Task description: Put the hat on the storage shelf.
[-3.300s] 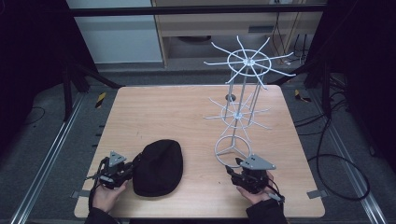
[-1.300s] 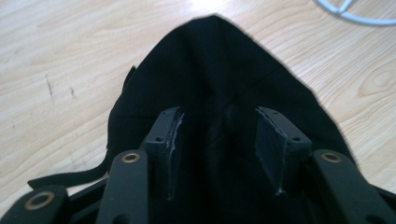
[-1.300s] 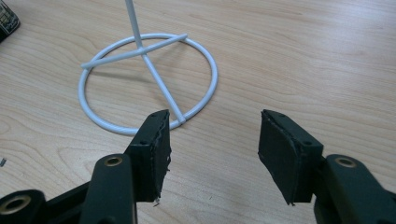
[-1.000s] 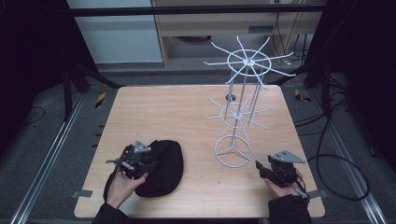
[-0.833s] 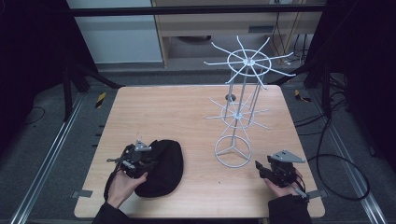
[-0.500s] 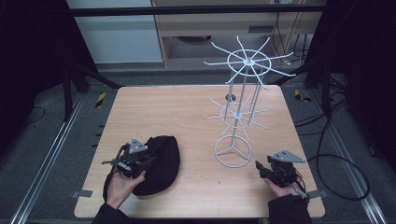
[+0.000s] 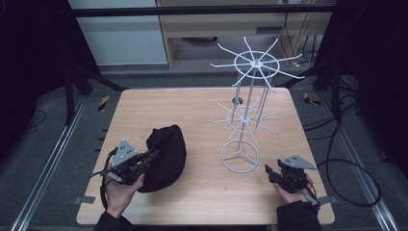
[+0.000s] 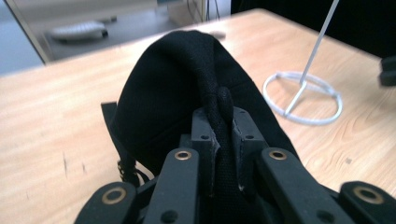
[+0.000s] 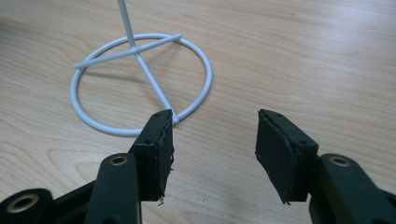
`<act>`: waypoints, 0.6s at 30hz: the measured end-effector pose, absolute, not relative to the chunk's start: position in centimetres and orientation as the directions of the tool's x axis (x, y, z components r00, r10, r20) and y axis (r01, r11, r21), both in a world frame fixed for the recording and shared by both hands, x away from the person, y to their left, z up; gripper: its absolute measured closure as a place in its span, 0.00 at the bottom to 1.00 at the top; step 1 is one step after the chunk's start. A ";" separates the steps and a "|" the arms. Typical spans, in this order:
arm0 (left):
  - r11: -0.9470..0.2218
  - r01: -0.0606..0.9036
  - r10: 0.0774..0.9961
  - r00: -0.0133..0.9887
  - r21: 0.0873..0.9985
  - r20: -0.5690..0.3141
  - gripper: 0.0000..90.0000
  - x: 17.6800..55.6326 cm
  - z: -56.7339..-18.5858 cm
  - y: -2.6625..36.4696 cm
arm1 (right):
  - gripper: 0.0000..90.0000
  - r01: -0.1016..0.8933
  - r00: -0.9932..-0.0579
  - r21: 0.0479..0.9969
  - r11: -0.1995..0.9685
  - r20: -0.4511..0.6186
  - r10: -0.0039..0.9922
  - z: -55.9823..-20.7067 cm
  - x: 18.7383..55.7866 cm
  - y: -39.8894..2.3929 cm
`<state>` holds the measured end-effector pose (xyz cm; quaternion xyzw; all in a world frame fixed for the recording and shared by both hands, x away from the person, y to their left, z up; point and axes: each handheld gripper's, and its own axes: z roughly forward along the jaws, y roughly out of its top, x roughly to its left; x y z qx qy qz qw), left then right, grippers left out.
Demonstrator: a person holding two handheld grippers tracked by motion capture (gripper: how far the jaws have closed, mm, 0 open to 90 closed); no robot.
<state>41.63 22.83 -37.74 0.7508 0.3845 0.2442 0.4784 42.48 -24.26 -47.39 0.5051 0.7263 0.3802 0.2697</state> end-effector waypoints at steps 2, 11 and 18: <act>-0.226 0.320 0.805 0.593 0.920 -0.009 0.91 41.3 -37.1 23.0 | 0.52 0.522 -0.344 0.829 0.201 -0.011 0.939 -47.4 42.4 -24.2; -0.147 0.212 0.782 0.623 0.966 -0.017 0.91 40.9 -33.7 23.2 | 0.52 0.503 -0.345 0.839 0.209 -0.027 0.938 -47.4 42.3 -24.3; -0.090 0.122 0.760 0.650 0.988 -0.011 0.91 41.0 -30.8 22.9 | 0.52 0.497 -0.344 0.841 0.216 -0.037 0.938 -47.4 42.3 -24.2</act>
